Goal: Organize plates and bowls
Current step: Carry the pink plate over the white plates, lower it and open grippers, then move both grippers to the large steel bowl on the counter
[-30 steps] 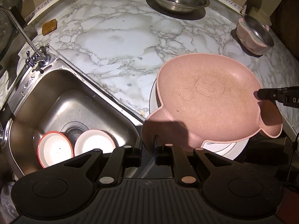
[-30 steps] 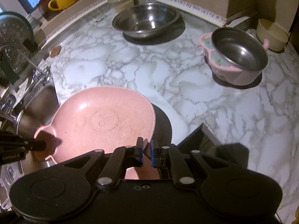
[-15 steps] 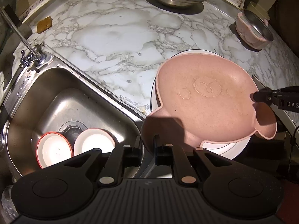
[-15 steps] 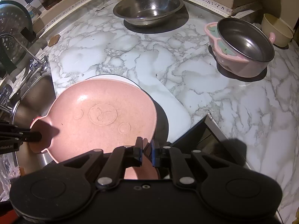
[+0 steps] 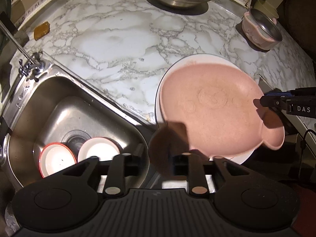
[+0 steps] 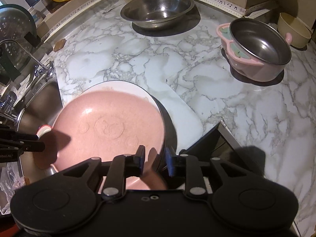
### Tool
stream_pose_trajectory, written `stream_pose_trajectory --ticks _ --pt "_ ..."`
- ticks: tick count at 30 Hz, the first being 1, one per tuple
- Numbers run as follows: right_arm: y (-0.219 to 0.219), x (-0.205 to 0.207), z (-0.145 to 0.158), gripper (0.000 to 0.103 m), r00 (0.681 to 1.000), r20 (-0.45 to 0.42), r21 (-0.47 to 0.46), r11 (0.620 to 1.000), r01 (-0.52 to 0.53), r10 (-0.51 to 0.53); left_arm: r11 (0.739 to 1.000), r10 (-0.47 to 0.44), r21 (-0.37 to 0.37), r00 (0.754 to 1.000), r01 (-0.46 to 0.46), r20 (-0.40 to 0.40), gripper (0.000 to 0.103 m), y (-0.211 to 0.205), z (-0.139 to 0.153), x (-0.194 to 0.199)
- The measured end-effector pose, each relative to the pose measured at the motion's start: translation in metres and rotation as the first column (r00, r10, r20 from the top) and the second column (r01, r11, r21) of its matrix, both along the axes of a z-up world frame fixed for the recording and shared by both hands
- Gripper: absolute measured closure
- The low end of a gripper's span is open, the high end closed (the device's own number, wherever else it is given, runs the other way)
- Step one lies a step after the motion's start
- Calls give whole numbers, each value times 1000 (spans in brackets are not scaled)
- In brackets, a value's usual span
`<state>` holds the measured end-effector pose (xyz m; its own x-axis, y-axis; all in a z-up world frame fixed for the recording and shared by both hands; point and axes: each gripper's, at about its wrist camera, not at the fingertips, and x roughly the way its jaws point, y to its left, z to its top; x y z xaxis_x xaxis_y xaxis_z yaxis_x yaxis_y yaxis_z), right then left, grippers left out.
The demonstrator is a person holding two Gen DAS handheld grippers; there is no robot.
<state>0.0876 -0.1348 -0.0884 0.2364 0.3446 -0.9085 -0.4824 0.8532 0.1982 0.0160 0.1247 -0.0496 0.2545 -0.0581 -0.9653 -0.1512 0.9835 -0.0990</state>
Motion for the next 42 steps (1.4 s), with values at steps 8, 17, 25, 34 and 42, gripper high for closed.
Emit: stream_pose_trajectory --ticks 8,17,25,34,42 --pt "-7 4 23 69 999 44 31 1000 -6 4 999 -39 11 996 38 84 73 -11 30 15" --pt "-35 20 46 64 993 106 51 998 47 -52 997 -75 10 979 75 188 72 -30 58 44" --pt "-67 48 67 55 979 165 70 992 109 -119 993 -120 22 955 119 270 53 -60 74 84" --pt "-89 84 66 39 971 174 74 985 153 -164 992 -119 89 929 93 350 36 -75 76 143" --pt "-42 129 75 32 971 202 114 988 107 -129 996 69 30 929 -86 363 33 -26 55 208"
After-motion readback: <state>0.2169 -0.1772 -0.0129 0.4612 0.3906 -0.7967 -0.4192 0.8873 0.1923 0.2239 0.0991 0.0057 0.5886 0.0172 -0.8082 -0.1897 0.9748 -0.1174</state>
